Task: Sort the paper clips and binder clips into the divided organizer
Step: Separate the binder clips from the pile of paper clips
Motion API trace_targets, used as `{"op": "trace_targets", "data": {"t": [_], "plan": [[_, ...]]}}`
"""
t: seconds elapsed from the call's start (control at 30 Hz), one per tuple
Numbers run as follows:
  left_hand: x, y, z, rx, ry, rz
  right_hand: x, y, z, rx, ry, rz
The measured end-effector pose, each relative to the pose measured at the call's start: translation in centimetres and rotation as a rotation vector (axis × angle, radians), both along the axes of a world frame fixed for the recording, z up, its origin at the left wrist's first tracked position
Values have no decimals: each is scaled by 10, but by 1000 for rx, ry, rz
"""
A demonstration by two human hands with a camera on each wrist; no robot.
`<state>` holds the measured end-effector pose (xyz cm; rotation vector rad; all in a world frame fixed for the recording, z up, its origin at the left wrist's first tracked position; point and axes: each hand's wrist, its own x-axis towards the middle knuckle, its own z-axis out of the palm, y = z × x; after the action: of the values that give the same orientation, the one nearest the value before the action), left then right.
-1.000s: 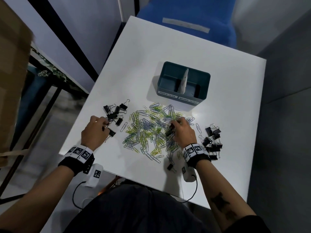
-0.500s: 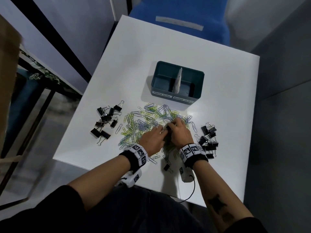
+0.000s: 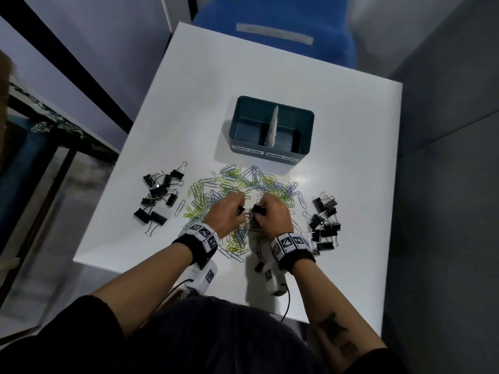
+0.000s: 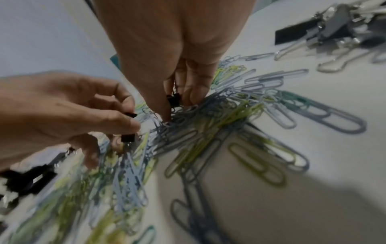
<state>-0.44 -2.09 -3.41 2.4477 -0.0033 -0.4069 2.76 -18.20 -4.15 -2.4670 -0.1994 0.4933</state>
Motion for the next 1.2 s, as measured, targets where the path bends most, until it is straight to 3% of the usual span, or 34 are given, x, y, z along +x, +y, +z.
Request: {"op": "trace_targets", "data": {"t": [0.17, 0.37, 0.5, 0.67, 1.1, 1.2], "plan": [[3, 18, 5, -321, 103, 223, 0, -9, 2, 215, 151, -257], [1, 32, 19, -542, 161, 337, -3, -18, 14, 269, 59, -277], [3, 33, 17, -497, 166, 317, -8, -20, 21, 295, 14, -247], [5, 39, 15, -269, 94, 84, -10, -26, 20, 238, -19, -194], [6, 63, 27, -323, 39, 331, -19, -55, 24, 129, -59, -211], [11, 82, 34, -261, 21, 356, -13, -77, 27, 68, -110, -259]]}}
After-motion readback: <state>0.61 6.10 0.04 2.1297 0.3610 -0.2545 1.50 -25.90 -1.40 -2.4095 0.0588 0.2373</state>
